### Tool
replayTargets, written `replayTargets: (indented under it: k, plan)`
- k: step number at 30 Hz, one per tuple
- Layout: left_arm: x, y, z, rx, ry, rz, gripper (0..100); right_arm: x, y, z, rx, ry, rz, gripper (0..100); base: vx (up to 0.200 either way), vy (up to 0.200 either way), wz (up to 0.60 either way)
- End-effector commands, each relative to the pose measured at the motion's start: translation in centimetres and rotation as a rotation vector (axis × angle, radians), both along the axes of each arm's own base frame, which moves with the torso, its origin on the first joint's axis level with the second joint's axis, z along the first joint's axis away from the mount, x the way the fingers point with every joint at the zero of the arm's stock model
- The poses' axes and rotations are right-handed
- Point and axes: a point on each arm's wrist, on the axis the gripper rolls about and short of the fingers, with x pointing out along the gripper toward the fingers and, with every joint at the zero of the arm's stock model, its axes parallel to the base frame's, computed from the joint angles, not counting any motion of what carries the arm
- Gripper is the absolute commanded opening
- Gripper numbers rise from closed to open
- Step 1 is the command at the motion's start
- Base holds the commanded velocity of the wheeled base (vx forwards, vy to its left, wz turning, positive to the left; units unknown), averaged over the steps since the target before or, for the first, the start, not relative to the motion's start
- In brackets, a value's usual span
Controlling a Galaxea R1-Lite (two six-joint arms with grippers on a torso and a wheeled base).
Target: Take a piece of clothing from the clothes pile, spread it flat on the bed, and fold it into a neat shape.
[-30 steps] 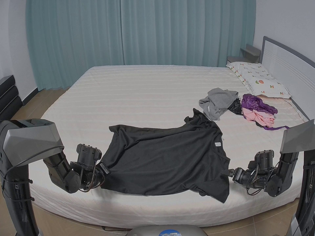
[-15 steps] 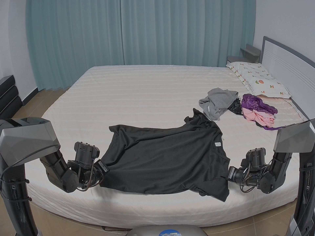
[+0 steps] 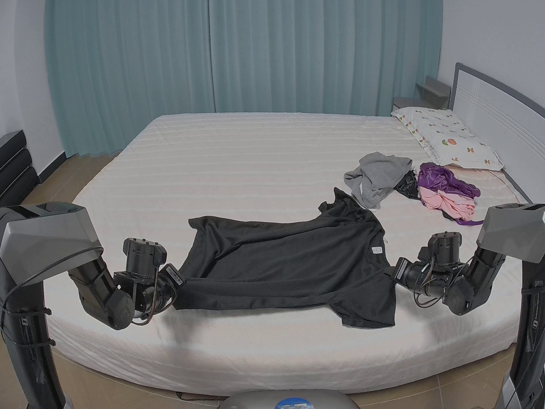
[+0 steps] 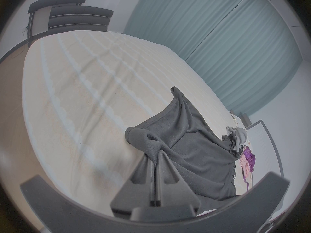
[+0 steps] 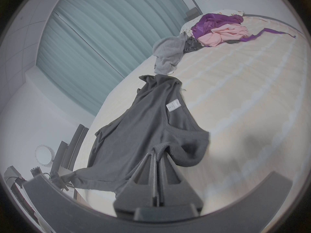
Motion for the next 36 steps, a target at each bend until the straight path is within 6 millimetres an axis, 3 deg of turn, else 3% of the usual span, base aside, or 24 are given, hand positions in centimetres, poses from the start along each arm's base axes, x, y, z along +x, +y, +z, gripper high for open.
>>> replayTargets:
  k: [1,6,13,14,19,24,26,27,30,36]
  plan:
    - [0.2,-0.1,-0.6,0.000,0.008,0.001,0,2.3,0.4,-0.5,-0.001,-0.014,0.002,0,0.000,0.000,0.00]
    - [0.3,-0.1,-1.2,0.004,0.022,0.001,0,4.7,0.7,-1.3,-0.021,0.025,0.007,0,0.000,0.000,0.00]
    - [0.3,-0.1,-1.3,0.005,0.025,-0.001,0,6.0,0.9,-2.8,-0.072,0.027,0.041,0,0.000,0.000,0.00]
    - [0.3,-0.1,-1.3,0.005,0.025,-0.001,0,6.0,0.9,-2.9,-0.077,0.028,0.045,100,0.000,0.000,0.00]
    - [0.2,-0.1,-1.3,0.005,0.029,-0.002,0,5.4,0.3,-2.2,-0.083,0.019,0.045,100,0.000,0.000,0.00]
    - [0.1,-0.1,-1.3,0.003,0.031,-0.004,0,3.1,-1.3,-0.8,-0.069,0.042,0.071,100,0.000,0.000,0.00]
    - [0.1,-0.1,-1.3,0.002,0.031,-0.003,0,3.0,-1.4,-0.8,-0.068,0.043,0.071,100,0.000,0.000,0.00]
    - [0.0,-0.1,-1.3,0.003,0.035,-0.007,0,0.4,-1.5,-1.0,-0.068,0.078,0.104,100,0.000,0.000,0.00]
    - [-0.1,-0.1,-1.4,0.003,0.036,-0.007,0,-1.6,-1.4,-1.6,-0.057,0.088,0.130,100,0.000,0.000,0.00]
    - [-0.4,-0.1,-1.4,0.005,0.045,-0.010,0,-3.1,-0.6,-2.7,-0.048,0.129,0.170,100,0.000,0.000,0.00]
